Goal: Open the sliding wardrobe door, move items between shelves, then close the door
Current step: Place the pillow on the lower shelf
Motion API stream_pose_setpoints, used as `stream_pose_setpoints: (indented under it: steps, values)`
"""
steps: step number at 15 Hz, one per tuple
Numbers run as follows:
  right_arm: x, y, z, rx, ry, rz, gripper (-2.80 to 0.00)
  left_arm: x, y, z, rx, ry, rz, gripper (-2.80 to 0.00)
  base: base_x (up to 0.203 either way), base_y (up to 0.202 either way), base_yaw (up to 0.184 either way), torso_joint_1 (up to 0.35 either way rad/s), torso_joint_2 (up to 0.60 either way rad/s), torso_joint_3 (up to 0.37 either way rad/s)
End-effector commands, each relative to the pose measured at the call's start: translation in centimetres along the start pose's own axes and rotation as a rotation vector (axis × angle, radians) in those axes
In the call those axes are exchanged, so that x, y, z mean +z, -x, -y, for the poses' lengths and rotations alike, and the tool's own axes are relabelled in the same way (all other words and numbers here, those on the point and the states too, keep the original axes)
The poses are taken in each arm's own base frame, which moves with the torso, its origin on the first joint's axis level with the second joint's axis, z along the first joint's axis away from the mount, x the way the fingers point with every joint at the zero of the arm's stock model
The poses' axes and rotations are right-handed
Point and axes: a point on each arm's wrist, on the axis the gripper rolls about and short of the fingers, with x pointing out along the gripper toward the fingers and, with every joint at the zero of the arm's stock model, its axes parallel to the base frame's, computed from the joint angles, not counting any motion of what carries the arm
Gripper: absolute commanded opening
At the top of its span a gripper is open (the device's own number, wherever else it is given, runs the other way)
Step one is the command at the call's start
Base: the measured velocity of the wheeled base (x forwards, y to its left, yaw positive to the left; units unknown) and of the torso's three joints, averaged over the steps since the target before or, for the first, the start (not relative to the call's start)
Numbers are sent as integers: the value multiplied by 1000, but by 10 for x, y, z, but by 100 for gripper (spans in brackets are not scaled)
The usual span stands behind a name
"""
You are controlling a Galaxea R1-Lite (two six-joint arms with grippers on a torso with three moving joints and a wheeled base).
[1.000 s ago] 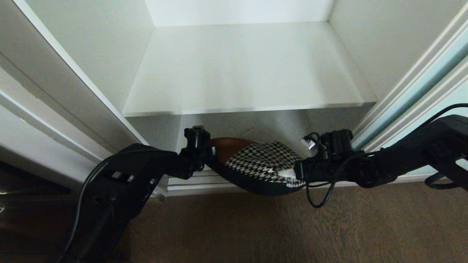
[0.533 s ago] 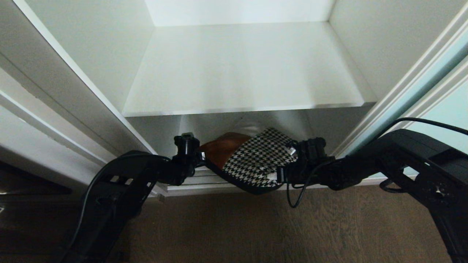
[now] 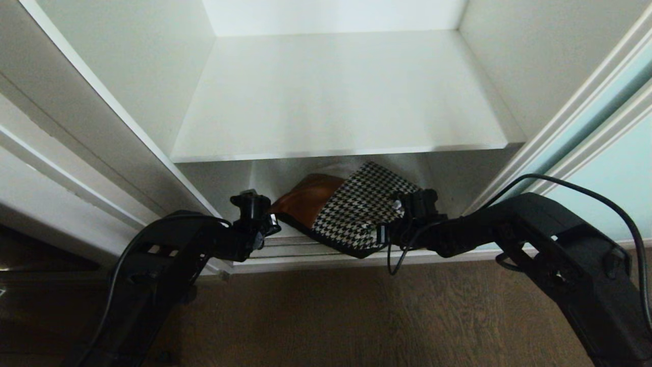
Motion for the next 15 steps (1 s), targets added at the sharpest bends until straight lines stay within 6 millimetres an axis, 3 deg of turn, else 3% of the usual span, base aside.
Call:
stream_pose_setpoints:
  steps: [1, 4, 8, 11, 15]
  values:
    - [0, -17, 13, -56, -10, 13, -280, 18, 16, 3, -28, 1, -5, -280, 0, 0, 0, 0, 0, 0]
    - [2, -20, 33, -118, 51, 5, -280, 23, 39, 2, -80, -18, -77, -280, 0, 0, 0, 0, 0, 0]
    - [2, -20, 66, -185, 65, 61, -280, 0, 74, -15, -77, -72, -232, -280, 0, 0, 0, 0, 0, 0]
    - [1, -21, 71, -191, 97, 80, -280, -22, 101, -29, -147, -84, -353, -280, 0, 0, 0, 0, 0, 0]
    - [-2, -25, 87, -235, 139, 145, -280, -53, 94, -35, -217, -117, -316, -280, 0, 0, 0, 0, 0, 0]
